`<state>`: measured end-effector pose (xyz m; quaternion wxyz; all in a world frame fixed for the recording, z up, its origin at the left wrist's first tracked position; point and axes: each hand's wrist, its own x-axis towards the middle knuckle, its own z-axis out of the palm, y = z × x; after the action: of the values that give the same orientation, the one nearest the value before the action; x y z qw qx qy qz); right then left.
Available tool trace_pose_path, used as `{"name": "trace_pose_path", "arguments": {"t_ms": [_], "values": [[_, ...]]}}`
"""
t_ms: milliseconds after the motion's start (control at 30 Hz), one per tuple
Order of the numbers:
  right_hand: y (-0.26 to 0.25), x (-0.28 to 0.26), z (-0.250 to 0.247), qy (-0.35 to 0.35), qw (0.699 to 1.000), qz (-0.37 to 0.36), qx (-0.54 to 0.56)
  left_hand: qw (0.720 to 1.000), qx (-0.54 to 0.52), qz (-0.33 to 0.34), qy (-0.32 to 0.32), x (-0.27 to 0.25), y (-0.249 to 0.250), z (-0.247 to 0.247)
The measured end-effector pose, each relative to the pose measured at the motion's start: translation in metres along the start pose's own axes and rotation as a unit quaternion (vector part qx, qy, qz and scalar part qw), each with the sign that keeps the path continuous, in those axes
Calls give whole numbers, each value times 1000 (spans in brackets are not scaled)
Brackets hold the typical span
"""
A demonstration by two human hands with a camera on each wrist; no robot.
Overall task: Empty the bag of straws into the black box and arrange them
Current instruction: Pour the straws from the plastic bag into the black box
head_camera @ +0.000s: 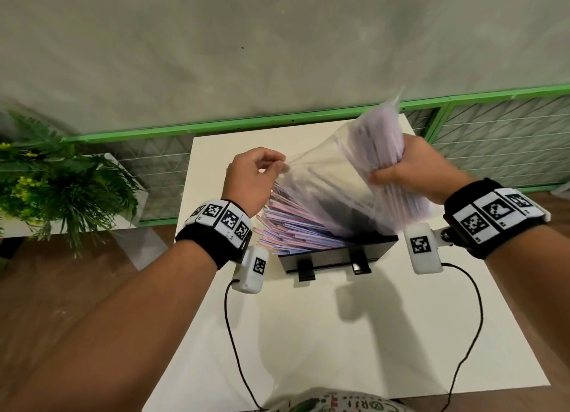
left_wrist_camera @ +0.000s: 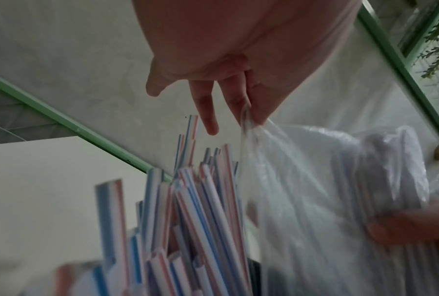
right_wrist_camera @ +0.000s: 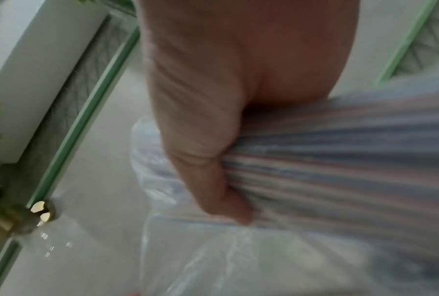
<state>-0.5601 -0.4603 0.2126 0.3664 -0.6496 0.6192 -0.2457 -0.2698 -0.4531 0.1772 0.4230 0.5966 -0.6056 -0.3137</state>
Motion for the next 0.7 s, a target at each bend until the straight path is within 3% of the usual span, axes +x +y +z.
{"name": "trace_pose_path", "arguments": {"t_ms": [367,500,600,700], "values": [[-1,3,11,-2,1000,0,-28,998,46,-22,-24,1,-6,-4],[-1,0,21,-24,999,-6,-28,980,179,67,-56,-11,22,-2],[-3,-1,26,-27,999,-30,-10,962,209,147,-93,-16,55,7],[-5,-2,29,-26,998,-58,4,963,186,131,-147,-7,70,27]]}}
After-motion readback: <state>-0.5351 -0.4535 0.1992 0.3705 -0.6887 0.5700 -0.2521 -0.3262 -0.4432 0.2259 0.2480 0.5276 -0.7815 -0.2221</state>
